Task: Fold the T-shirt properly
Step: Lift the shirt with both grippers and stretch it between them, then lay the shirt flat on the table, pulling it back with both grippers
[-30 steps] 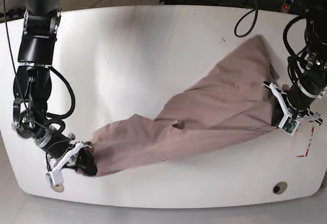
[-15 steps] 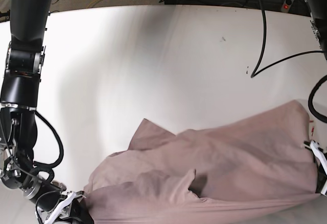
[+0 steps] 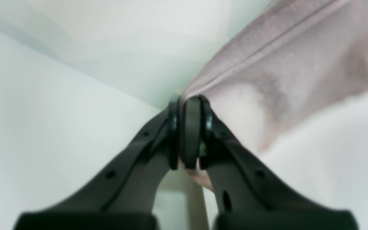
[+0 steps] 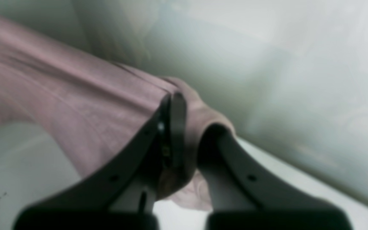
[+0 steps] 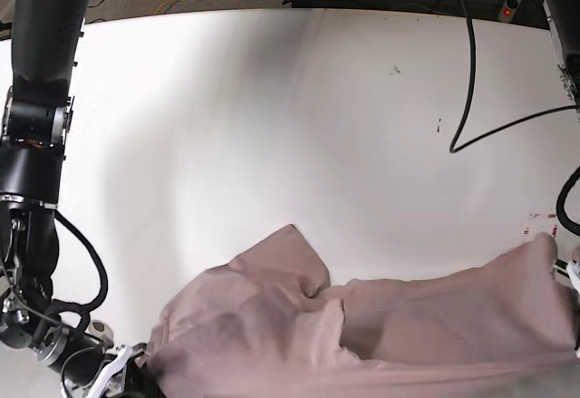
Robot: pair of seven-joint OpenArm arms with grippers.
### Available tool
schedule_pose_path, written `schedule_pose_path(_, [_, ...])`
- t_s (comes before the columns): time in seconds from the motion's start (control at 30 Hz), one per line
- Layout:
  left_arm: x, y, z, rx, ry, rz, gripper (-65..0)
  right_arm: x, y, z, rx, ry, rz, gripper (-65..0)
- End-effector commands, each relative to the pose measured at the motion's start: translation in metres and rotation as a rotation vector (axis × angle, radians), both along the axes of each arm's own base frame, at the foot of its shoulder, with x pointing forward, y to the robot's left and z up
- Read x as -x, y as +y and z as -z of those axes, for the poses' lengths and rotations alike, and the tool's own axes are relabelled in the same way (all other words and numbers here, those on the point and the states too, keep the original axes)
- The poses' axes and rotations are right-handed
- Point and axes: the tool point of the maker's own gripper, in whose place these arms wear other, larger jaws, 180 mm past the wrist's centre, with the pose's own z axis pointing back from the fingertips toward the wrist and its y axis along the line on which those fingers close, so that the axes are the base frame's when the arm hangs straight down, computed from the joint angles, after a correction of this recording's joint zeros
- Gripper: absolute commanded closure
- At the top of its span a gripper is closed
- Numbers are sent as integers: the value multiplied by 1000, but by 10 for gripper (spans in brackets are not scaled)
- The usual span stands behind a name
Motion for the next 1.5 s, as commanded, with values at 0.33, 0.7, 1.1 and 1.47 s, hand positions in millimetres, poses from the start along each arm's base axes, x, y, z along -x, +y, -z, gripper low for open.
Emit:
schedule_pose_path(0.33, [27, -13, 146, 30, 351, 15, -4, 43, -36, 109, -168, 217, 60, 0])
schedule_pose_path(0.7, [99, -16, 259, 52, 678, 6, -4, 117, -37, 212, -230, 413, 112, 0])
schedule_pose_path(1.1, [170, 12, 309, 83, 864, -89, -4, 196, -46, 275, -278, 569, 194, 0])
schedule_pose_path(1.47, [219, 10, 337, 149, 930, -69, -4, 261, -44, 320, -307, 722, 250, 0])
